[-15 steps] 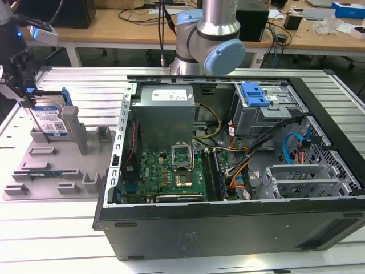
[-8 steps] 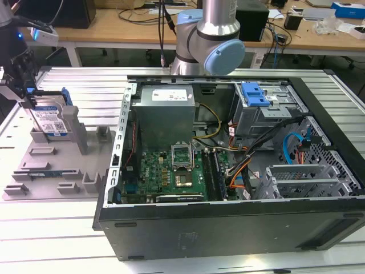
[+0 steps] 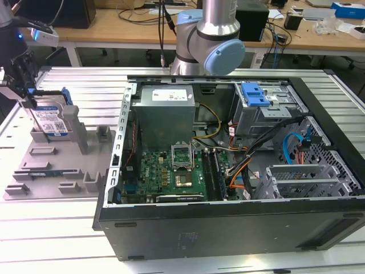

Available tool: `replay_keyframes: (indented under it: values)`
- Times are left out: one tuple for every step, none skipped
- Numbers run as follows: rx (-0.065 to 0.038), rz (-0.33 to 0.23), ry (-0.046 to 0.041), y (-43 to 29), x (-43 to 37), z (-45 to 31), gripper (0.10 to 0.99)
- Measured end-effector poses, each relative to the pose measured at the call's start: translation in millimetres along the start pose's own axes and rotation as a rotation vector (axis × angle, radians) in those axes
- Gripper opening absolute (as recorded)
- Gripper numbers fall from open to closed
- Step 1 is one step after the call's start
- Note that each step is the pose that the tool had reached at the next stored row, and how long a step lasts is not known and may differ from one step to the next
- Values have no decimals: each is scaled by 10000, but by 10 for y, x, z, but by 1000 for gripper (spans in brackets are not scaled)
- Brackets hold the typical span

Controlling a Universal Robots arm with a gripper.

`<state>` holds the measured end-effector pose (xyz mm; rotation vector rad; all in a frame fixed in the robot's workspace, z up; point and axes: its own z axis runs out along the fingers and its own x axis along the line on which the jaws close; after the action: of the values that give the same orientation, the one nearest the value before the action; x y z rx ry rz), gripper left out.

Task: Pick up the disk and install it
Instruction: 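Pick up the disk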

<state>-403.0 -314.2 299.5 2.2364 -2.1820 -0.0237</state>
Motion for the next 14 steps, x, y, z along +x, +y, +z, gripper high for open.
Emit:
replay_keyframes:
  values:
    - [0, 0, -1, 0, 0, 0, 369]
    - [0, 0, 0, 0, 0, 0, 369]
    - [-1, 0, 0, 0, 0, 0, 369]
    - [-1, 0, 0, 0, 0, 0, 369]
    - [3, 0, -2, 0, 0, -1, 369]
    - [6, 0, -3, 0, 0, -18, 369]
    - [1, 0, -2, 1, 0, -33, 369]
    - [3, 0, -2, 1, 0, -45, 369]
    - [1, 0, -1, 2, 0, -67, 369]
    - [1, 1, -1, 2, 0, -95, 369]
    - [1, 1, -1, 3, 0, -126, 369]
    - [0, 0, -1, 4, 0, -166, 369]
    - [2, 1, -1, 5, 0, -200, 369]
    - [1, 0, -1, 6, 0, -271, 369]
